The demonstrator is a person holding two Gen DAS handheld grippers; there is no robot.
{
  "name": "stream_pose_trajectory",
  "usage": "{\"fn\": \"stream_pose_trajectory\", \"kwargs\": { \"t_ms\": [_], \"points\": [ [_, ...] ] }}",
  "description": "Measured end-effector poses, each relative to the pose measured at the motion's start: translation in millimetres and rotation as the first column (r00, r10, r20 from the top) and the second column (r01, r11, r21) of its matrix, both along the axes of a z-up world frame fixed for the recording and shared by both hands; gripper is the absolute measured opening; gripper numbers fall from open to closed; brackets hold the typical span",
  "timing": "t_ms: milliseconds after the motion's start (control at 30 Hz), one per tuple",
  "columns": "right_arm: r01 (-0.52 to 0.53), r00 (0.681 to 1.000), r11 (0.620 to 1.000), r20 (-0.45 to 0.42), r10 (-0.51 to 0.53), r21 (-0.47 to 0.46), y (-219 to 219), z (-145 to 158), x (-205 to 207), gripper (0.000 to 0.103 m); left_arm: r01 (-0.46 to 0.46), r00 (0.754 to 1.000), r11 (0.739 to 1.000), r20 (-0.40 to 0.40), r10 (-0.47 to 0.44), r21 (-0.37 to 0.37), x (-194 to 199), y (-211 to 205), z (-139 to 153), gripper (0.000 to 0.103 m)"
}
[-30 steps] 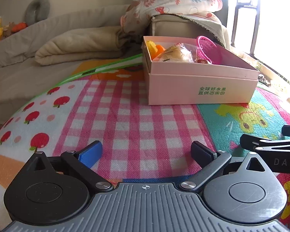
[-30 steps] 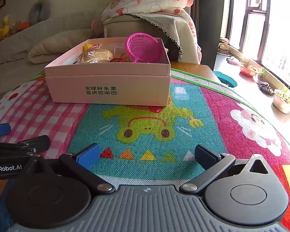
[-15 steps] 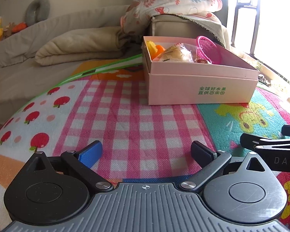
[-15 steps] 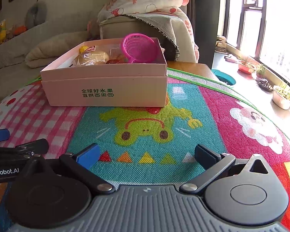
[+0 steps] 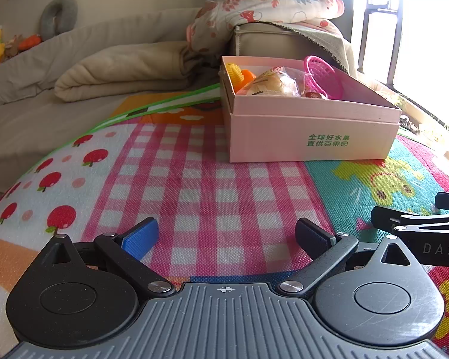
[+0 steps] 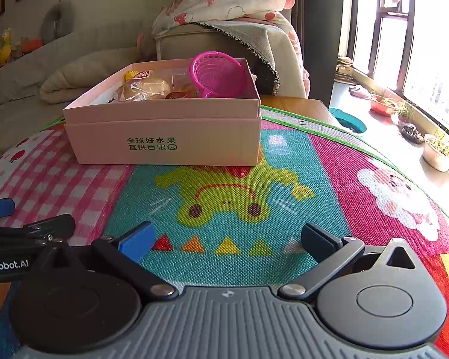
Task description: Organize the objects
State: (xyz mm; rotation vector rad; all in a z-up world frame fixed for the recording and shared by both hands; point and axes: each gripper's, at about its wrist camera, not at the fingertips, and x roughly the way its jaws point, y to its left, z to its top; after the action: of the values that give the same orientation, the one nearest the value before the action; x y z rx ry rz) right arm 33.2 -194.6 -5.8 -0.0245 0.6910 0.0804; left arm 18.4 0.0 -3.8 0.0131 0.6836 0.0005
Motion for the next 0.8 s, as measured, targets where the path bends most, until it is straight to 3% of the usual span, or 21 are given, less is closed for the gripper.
{"fn": "stream_pose_trajectory", "kwargs": {
  "t_ms": [800],
  "points": [
    [0.001, 1.000, 1.000, 0.000, -0.001, 0.005, -1.4, 0.2, -0.9, 0.103, 0.001, 1.000, 1.000, 0.000, -0.001, 0.001, 0.0, 1.5, -0.6, 0.102]
  ]
}}
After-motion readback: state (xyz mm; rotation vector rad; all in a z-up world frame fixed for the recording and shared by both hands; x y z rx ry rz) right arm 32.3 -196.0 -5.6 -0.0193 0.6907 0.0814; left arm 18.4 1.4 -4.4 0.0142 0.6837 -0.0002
